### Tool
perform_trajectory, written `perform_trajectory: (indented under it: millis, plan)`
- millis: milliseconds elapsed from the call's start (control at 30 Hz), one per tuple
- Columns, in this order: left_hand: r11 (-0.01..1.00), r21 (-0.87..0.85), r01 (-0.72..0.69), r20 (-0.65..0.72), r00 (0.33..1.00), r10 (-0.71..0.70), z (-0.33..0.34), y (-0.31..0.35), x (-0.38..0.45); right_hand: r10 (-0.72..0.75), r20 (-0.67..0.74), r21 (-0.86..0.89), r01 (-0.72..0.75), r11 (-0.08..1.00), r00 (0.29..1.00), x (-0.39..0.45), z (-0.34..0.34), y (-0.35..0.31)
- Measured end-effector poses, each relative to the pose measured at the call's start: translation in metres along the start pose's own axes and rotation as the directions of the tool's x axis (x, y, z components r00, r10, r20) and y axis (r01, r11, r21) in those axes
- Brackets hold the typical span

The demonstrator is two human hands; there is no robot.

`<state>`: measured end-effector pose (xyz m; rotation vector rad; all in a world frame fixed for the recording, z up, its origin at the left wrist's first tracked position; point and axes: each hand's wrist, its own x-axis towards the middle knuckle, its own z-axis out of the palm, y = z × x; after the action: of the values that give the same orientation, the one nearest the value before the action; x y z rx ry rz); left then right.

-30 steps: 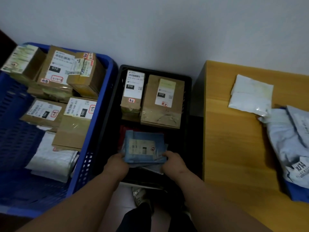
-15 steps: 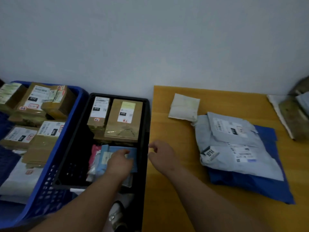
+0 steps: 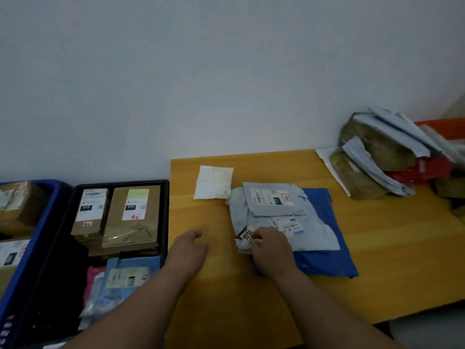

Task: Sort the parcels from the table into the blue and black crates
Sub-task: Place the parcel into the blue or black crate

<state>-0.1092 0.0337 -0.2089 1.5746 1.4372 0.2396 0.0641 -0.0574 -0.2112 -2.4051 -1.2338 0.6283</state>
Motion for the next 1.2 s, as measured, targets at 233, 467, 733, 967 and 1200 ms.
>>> perform_trajectory:
  millis: [233,467,733,967,1200]
  plan:
    - [1.000,-0.012,-0.027,0.077,0.997,0.028,0.018,0.025,0.008,0.102,-0.088,-0.053,-0.107,0.993,0.991,0.003,-0.013,0.025]
    - [1.000,0.016,-0.006,0.105,0.994,0.004,0.043,0.059,0.024,0.122,-0.137,-0.047,-0.130,0.990,0.983,0.028,-0.034,0.059]
    - [0.994,0.003,0.108,0.046,0.993,-0.108,0.098,0.107,0.058,0.112,0.038,-0.075,-0.109,0.991,0.993,0.091,-0.057,0.115]
    - [0.970,-0.017,0.241,-0.068,0.968,-0.241,0.123,0.121,0.082,0.026,0.099,-0.043,-0.022,0.999,0.995,0.121,-0.055,0.137]
    - [0.870,-0.429,0.242,-0.071,0.951,-0.299,0.127,0.125,0.078,0.175,0.086,0.202,-0.189,0.961,0.981,0.136,-0.071,0.134]
